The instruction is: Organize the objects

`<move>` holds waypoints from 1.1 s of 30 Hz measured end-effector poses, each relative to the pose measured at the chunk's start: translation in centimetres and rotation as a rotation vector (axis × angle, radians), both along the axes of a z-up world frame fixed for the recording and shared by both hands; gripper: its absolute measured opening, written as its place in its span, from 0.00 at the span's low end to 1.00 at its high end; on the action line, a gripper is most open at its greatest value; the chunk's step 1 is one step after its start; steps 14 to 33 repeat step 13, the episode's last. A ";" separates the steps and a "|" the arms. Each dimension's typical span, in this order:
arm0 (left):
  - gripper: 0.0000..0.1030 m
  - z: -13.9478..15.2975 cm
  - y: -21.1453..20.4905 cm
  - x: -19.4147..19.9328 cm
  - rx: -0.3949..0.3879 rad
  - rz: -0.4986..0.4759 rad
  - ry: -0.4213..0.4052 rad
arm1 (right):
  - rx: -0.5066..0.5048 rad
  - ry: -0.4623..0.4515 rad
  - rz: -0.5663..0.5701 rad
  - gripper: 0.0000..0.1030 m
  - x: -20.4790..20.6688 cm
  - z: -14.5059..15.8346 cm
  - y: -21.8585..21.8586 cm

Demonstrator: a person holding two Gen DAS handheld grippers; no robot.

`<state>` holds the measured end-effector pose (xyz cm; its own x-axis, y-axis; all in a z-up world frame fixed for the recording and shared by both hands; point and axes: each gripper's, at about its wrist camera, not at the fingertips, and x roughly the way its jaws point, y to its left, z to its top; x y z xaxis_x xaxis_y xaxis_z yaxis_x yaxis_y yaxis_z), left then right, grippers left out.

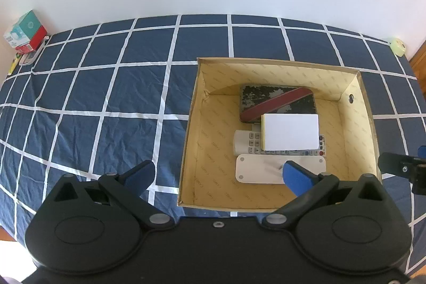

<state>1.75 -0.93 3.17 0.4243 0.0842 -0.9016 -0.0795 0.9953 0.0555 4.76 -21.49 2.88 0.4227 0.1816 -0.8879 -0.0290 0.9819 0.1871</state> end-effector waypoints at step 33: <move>1.00 0.2 0.1 -0.2 0.008 0.002 -0.001 | -0.002 -0.001 0.002 1.00 0.0 0.2 0.1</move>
